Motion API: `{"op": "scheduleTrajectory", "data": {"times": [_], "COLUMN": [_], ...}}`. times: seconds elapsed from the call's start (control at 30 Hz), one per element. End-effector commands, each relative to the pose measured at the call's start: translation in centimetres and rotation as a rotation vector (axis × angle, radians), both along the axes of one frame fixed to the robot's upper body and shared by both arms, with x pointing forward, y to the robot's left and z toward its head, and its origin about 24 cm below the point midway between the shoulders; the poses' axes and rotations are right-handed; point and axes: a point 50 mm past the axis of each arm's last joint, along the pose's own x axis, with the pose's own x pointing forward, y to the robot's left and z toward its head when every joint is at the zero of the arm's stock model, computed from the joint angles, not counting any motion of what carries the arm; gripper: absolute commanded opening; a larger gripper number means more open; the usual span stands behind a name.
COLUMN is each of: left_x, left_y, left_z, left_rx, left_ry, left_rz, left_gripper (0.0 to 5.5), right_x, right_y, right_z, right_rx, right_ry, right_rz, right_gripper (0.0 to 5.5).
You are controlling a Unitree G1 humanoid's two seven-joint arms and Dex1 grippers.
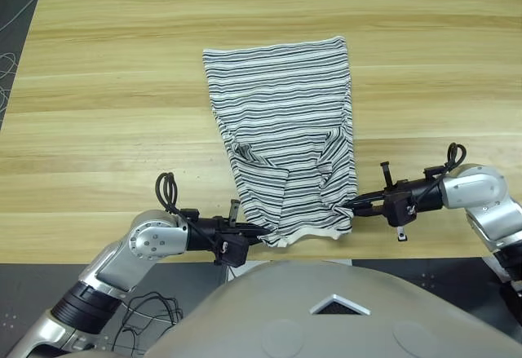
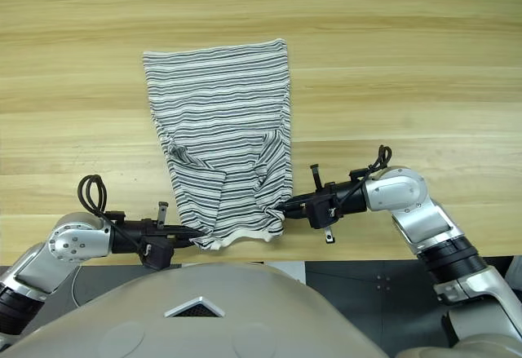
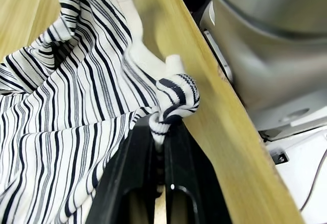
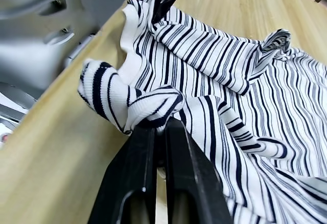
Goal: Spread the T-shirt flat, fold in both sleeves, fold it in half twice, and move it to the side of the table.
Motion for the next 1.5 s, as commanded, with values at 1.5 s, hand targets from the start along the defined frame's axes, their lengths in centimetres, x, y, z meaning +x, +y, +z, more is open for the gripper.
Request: {"op": "scheduleTrajectory", "data": {"times": [1.5], "left_x": [21.0], "left_y": [7.5], "left_z": [3.1], "left_rx": [-0.04], "left_ry": [-0.055], "left_rz": [0.644], "left_gripper": [0.15], "right_x": [18.4], "right_y": [4.1], "right_z": [1.8], "right_rx": [0.042], "right_ry": [-0.378], "right_rz": [-0.589], "right_gripper": [0.1]}}
